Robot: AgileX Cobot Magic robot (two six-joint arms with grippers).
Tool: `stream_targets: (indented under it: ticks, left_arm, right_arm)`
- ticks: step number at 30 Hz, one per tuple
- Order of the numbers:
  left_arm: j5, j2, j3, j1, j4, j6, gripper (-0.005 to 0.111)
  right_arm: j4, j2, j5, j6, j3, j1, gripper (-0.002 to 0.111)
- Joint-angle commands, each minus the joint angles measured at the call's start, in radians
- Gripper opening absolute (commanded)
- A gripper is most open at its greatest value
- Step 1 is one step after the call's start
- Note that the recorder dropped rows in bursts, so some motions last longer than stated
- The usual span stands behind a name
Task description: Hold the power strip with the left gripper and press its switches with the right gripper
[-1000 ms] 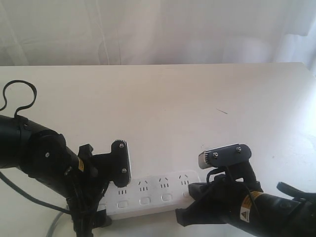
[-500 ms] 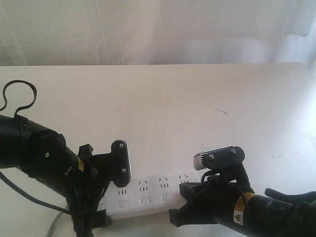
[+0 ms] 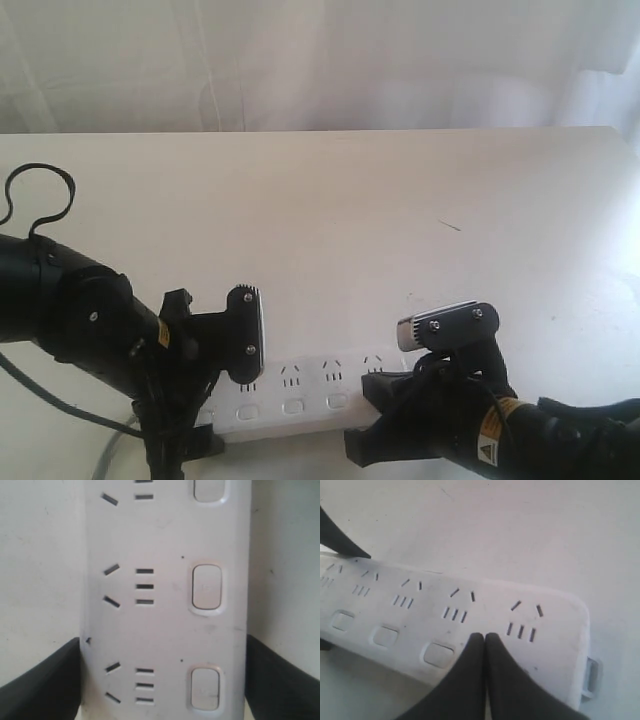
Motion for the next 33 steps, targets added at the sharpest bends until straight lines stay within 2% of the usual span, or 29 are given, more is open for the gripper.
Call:
stream_targets:
  ticks: [1, 8, 16, 24, 28, 30, 31, 33]
  left_arm:
    - [0.014, 0.047, 0.041, -0.003, 0.116, 0.125, 0.000]
    - [0.008, 0.047, 0.041, -0.003, 0.116, 0.144, 0.000]
    - [-0.051, 0.047, 0.041, -0.003, 0.116, 0.146, 0.000]
    - [-0.083, 0.047, 0.041, -0.003, 0.116, 0.144, 0.000]
    - [-0.115, 0.047, 0.041, -0.003, 0.073, 0.124, 0.000]
    - [-0.121, 0.047, 0.041, -0.003, 0.073, 0.086, 0.008]
    - [-0.121, 0.047, 0.041, -0.003, 0.073, 0.073, 0.016]
    - [-0.108, 0.047, 0.041, -0.003, 0.073, 0.052, 0.041]
  right_arm:
    - [-0.062, -0.059, -0.061, -0.074, 0.008, -0.001, 0.000]
    - [-0.071, -0.290, -0.225, -0.231, 0.008, -0.001, 0.000]
    - [-0.056, -0.557, -0.235, -0.535, 0.006, -0.001, 0.000]
    - [0.280, -0.768, -0.189, -0.660, 0.006, -0.001, 0.000]
    - [0.313, -0.835, -0.129, -0.728, 0.006, -0.001, 0.000]
    - [0.313, -0.858, -0.094, -0.728, 0.006, -0.001, 0.000]
    - [0.313, -0.862, -0.080, -0.728, 0.006, -0.001, 0.000]
    - [0.315, -0.868, -0.056, -0.728, 0.006, -0.001, 0.000]
